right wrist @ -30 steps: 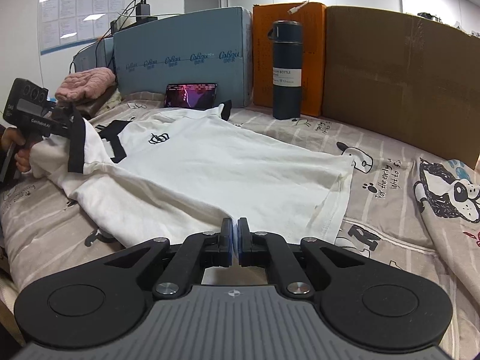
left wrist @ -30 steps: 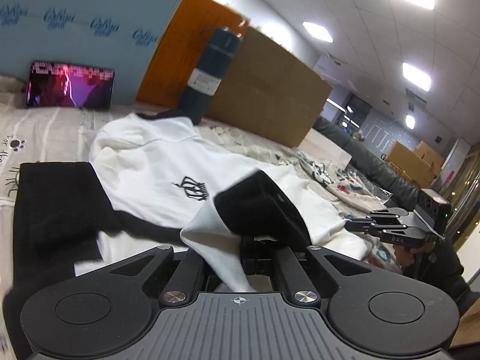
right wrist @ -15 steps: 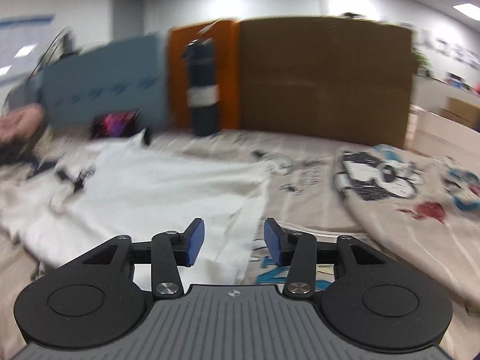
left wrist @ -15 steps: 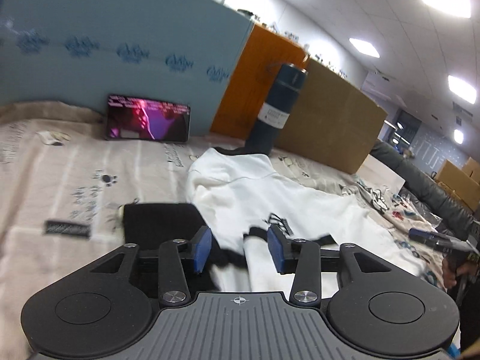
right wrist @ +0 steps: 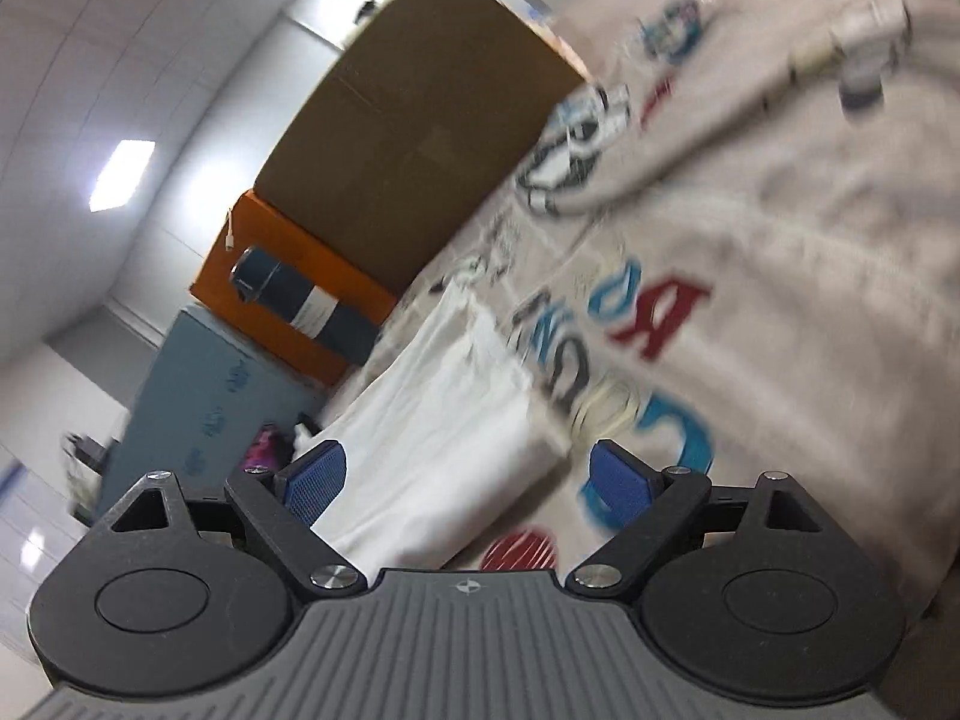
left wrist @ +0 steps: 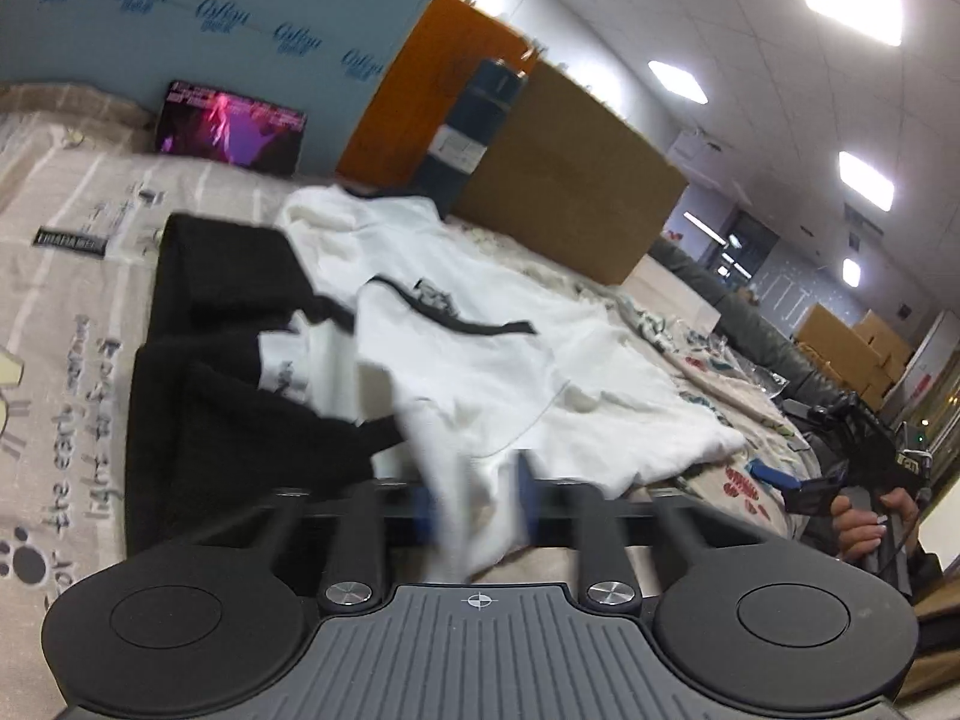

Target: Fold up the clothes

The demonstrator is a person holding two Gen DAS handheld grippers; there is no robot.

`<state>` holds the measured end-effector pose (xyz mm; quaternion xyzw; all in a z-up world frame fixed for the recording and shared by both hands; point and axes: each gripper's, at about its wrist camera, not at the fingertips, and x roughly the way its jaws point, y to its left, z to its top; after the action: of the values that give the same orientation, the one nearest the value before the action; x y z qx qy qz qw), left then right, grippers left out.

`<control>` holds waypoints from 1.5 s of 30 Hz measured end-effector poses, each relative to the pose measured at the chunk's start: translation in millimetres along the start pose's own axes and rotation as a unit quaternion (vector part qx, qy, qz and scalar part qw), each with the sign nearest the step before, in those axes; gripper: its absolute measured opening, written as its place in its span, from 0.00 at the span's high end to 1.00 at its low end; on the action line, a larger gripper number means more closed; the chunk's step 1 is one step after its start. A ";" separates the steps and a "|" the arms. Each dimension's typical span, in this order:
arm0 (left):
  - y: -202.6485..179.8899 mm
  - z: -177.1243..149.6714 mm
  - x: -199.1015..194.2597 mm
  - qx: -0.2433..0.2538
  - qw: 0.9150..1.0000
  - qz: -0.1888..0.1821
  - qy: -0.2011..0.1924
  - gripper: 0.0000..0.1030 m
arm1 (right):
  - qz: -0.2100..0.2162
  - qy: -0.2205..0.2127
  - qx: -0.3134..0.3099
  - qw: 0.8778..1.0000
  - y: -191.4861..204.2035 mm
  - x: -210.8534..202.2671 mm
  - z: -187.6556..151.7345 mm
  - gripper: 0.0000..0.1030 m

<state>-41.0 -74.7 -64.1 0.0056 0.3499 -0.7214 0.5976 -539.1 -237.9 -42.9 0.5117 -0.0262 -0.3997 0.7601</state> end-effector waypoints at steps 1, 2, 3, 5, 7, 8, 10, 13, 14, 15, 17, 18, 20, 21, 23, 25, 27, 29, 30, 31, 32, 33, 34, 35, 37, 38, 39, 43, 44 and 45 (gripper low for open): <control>1.1 -1.1 -0.9 -0.002 1.000 -0.001 0.002 0.96 | 0.004 0.005 0.007 1.000 1.3 1.8 -3.8 0.14; 1.4 -2.6 -3.6 -0.001 1.000 -0.003 0.001 0.98 | -0.001 0.001 -0.002 1.000 5.8 4.3 -7.1 0.15; 1.0 -3.8 -7.2 0.003 1.000 -0.006 -0.003 0.98 | -0.009 -0.004 -0.007 1.000 9.4 7.9 -9.4 0.16; -1.8 -5.3 -15.0 0.014 1.000 -0.015 -0.013 0.98 | -0.028 -0.011 -0.006 1.000 14.0 18.5 -11.8 0.23; -5.1 -5.8 -21.9 0.022 0.999 -0.026 -0.024 0.98 | -0.059 -0.008 -0.017 0.998 18.3 32.0 -12.9 0.47; -6.8 -4.9 -25.0 0.026 0.999 -0.028 -0.029 0.98 | -0.068 0.000 -0.025 0.997 19.8 39.3 -14.1 0.67; -9.9 -0.8 -31.5 0.039 0.998 -0.026 -0.038 0.98 | -0.071 0.007 -0.028 0.997 19.7 47.4 -16.6 0.89; -12.9 2.8 -35.4 0.059 0.998 -0.013 -0.024 0.98 | -0.072 -0.015 -0.024 0.997 17.1 43.7 -14.8 0.95; -12.5 1.6 -34.0 0.062 0.998 -0.007 -0.009 0.98 | -0.074 -0.020 -0.029 0.997 17.6 40.9 -13.7 0.95; -12.1 -1.1 -31.5 0.065 0.998 0.001 0.007 0.98 | -0.079 -0.022 -0.035 0.996 17.5 39.5 -12.9 0.95; -9.7 -8.3 -24.6 0.073 0.996 0.018 0.041 0.98 | -0.096 -0.015 -0.048 0.994 15.3 40.5 -11.8 0.95; -8.6 -10.3 -22.8 0.075 0.996 0.024 0.051 0.98 | -0.102 -0.013 -0.053 0.993 13.4 42.1 -11.3 0.94; -9.2 -10.7 -27.2 0.083 0.995 0.027 0.050 0.96 | -0.108 -0.013 -0.082 0.991 14.7 43.1 -11.9 0.94; -11.1 -8.4 -33.0 0.094 0.994 0.033 0.042 0.93 | -0.122 -0.020 -0.103 0.987 18.4 41.8 -12.7 0.92; -14.8 -2.9 -44.7 0.114 0.992 0.045 0.022 0.81 | -0.165 -0.045 -0.154 0.973 27.3 38.0 -14.4 0.80; -17.8 8.4 -54.9 0.125 0.989 0.072 -0.019 0.62 | -0.207 -0.085 -0.196 0.955 34.1 32.1 -14.1 0.65; -22.4 20.8 -55.4 0.133 0.986 0.082 -0.050 0.58 | -0.218 -0.119 -0.217 0.944 39.4 26.3 -11.4 0.63; -29.8 32.3 -41.8 0.146 0.985 0.069 -0.053 0.58 | -0.191 -0.126 -0.229 0.946 44.8 24.5 -9.9 0.61; -33.4 36.3 -32.7 0.151 0.985 0.065 -0.049 0.58 | -0.167 -0.114 -0.236 0.950 47.8 27.0 -11.6 0.57; -36.3 38.3 -22.0 0.154 0.985 0.066 -0.041 0.57 | -0.143 -0.102 -0.244 0.954 50.9 29.6 -13.3 0.54; -38.2 39.6 -11.3 0.157 0.985 0.068 -0.029 0.57 | -0.119 -0.090 -0.251 0.956 53.9 32.1 -14.9 0.51; -37.5 39.3 -1.9 0.160 0.984 0.072 -0.014 0.57 | -0.099 -0.076 -0.260 0.958 55.9 35.5 -17.4 0.48; -35.4 38.9 5.2 0.161 0.984 0.078 -0.002 0.57 | -0.083 -0.060 -0.270 0.957 56.7 40.0 -20.8 0.46; -32.3 38.2 11.1 0.161 0.983 0.084 0.009 0.57 | -0.072 -0.043 -0.281 0.956 57.4 45.2 -24.3 0.42; -22.7 40.7 12.5 0.150 0.984 0.091 0.013 0.57 | -0.081 -0.018 -0.293 0.953 54.5 54.8 -28.0 0.37; -18.4 44.8 11.4 0.144 0.985 0.093 0.010 0.56 | -0.090 -0.008 -0.297 0.951 52.4 59.2 -29.2 0.37; -14.8 51.9 9.1 0.142 0.985 0.095 0.001 0.54 | -0.098 0.003 -0.301 0.949 50.2 63.6 -30.4 0.38; -1.7 92.8 8.2 0.138 0.984 0.107 -0.041 0.45 | -0.095 -0.013 -0.296 0.950 60.1 65.7 -16.6 0.33; 2.2 106.4 12.0 0.136 0.983 0.107 -0.053 0.45 | -0.086 -0.021 -0.295 0.951 67.6 69.0 -9.8 0.32; 7.2 120.4 17.6 0.134 0.984 0.099 -0.062 0.45 | -0.072 -0.023 -0.291 0.954 75.4 73.8 -3.4 0.31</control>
<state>9.6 -151.7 15.8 0.0760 0.2102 -0.6978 0.6805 -443.7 -270.3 -11.6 0.2595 0.1109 -0.4556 0.8443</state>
